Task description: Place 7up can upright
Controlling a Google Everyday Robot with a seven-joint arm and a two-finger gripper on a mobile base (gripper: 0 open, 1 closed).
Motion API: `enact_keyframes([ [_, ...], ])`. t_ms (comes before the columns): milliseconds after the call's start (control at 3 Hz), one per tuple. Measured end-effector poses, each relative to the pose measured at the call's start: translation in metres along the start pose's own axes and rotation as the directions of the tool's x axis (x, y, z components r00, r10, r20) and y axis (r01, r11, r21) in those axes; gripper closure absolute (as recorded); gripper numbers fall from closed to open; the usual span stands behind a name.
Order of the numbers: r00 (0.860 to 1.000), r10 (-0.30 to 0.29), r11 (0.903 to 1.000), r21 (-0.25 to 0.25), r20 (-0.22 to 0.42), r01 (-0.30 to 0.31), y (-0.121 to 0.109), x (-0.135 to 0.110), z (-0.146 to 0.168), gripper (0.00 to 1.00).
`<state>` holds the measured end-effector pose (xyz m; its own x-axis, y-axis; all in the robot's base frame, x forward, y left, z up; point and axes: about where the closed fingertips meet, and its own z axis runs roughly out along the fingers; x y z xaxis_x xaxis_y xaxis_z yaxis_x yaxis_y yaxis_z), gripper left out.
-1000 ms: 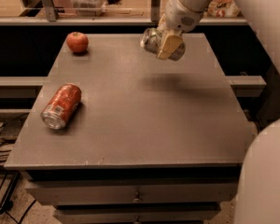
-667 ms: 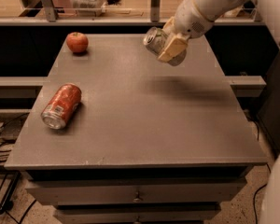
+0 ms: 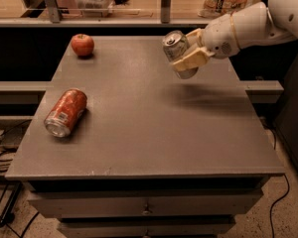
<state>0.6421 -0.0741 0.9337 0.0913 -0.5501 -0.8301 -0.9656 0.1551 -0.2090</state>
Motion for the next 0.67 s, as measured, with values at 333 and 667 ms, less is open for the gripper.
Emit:
enact_keyframes([
  [333,0.993,0.052,0.997,0.051,0.108,-0.058,0.0034,0.0083,-0.0029,1.0],
  [667,0.981,0.084,0.9904,0.094,0.173,-0.101,0.0073,0.0162,-0.0012,1.0],
])
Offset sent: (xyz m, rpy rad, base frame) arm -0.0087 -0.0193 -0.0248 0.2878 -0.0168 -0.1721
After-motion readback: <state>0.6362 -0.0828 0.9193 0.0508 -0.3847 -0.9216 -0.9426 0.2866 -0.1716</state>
